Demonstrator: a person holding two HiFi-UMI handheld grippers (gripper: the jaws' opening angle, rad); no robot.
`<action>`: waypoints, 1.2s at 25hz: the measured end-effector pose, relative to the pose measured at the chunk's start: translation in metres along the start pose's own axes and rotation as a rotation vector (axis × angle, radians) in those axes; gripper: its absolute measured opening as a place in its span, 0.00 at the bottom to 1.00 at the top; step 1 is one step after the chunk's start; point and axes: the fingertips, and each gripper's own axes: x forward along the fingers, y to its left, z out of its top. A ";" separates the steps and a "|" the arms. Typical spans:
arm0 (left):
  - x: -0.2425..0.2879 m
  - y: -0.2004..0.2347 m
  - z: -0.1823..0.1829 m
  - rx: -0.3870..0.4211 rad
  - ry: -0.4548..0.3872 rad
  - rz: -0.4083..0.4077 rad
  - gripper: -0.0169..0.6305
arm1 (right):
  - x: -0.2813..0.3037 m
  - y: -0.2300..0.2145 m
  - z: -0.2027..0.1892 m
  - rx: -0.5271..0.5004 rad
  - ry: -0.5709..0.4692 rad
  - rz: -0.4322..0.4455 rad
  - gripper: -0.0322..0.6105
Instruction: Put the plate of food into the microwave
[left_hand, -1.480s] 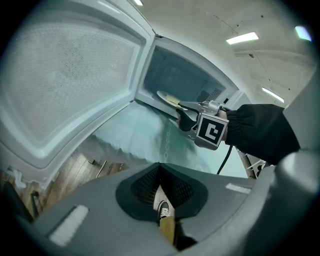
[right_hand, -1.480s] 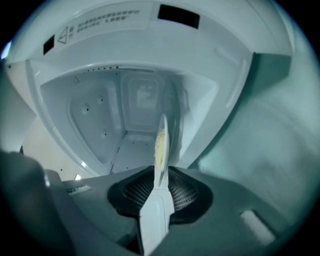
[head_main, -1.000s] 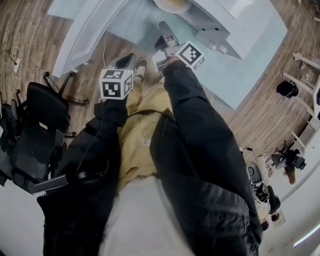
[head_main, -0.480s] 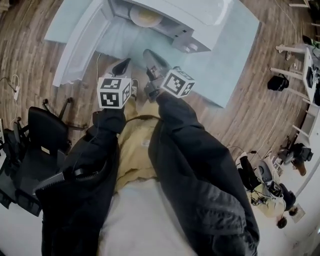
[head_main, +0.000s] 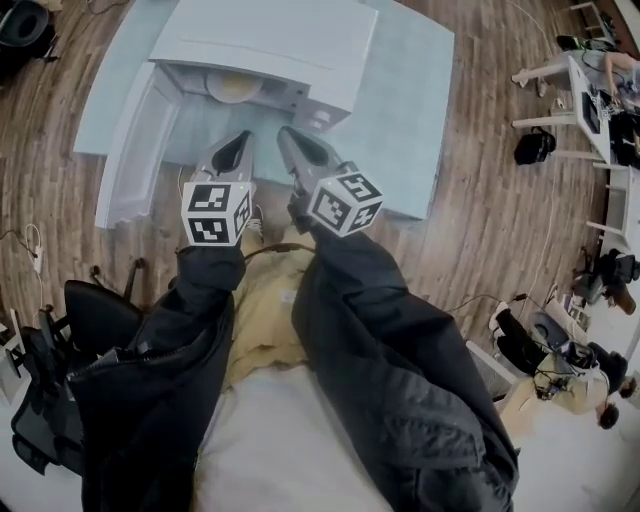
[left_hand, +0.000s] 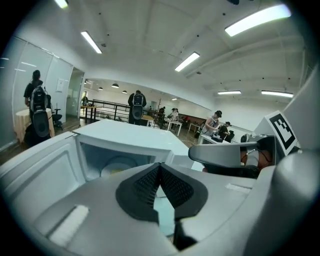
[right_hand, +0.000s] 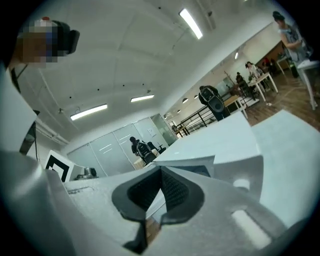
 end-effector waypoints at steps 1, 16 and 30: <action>0.004 -0.006 0.008 0.012 -0.013 -0.010 0.03 | -0.004 -0.002 0.009 -0.029 -0.012 -0.011 0.04; 0.025 -0.070 0.092 0.160 -0.170 -0.110 0.03 | -0.043 -0.009 0.103 -0.397 -0.131 -0.140 0.04; 0.028 -0.093 0.136 0.218 -0.253 -0.127 0.03 | -0.055 0.001 0.150 -0.544 -0.215 -0.192 0.04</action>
